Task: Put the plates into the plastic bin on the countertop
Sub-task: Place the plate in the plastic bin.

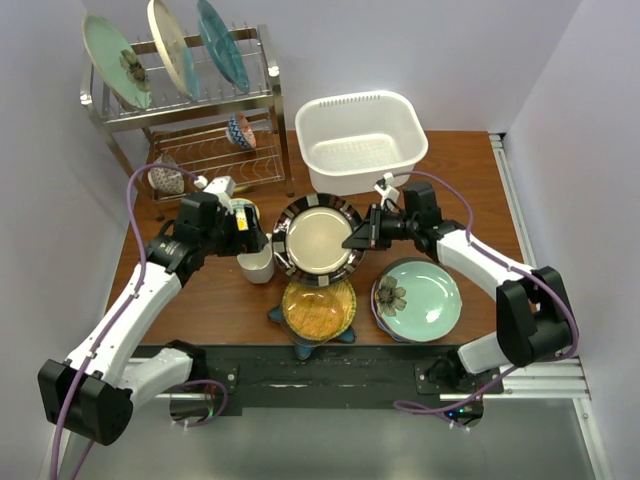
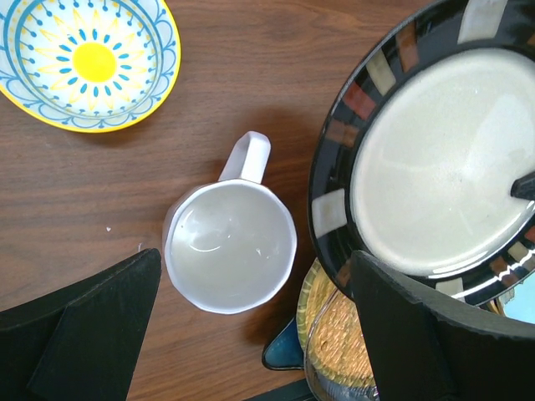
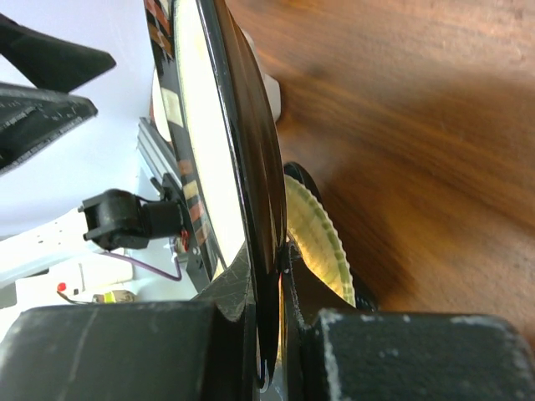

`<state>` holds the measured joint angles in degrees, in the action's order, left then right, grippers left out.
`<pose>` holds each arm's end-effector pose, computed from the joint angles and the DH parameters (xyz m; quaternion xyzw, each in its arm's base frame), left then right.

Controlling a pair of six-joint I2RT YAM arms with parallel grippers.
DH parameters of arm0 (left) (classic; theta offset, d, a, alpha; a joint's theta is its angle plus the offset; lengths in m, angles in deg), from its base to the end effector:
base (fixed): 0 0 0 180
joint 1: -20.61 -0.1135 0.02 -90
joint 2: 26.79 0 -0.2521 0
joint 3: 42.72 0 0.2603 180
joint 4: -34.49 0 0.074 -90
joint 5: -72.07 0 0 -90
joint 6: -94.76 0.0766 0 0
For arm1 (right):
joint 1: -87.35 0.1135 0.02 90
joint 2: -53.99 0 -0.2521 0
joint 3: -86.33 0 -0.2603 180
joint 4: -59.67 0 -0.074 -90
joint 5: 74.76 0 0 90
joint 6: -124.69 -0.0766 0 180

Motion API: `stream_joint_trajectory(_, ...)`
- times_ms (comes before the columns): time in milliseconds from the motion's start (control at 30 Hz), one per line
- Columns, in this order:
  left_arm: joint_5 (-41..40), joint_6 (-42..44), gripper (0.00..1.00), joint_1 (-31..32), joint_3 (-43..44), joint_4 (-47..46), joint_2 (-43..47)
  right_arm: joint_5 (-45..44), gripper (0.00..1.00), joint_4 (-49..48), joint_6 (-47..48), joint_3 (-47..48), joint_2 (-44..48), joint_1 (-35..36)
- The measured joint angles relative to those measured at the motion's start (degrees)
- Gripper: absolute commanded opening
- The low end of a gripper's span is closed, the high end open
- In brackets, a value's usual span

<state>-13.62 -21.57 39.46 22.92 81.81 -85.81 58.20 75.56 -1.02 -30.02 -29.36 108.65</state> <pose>0.2469 -0.0904 0.2616 -0.0436 0.9073 -0.1917 0.3717 0.2993 0.1727 0.2005 -0.0623 0.8421 0.4892 0.2184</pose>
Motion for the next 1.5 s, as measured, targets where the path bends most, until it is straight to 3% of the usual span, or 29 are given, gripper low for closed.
stream_joint_trajectory(500,1.75,0.0,1.0,-0.02,0.0,-0.55,-1.27,-3.45,0.0,6.73,-0.28,11.45,-7.43,-1.49)
stream_joint_trajectory(1000,2.95,-0.02,0.99,0.0,0.0,-1.42,-1.95,-4.46,0.0,10.91,-0.48,16.9,-8.68,-5.03)
stream_joint_trajectory(1500,4.46,-0.09,0.99,0.0,0.0,-3.06,-2.14,-4.85,0.0,15.3,-0.2,28.72,-13.35,-8.57)
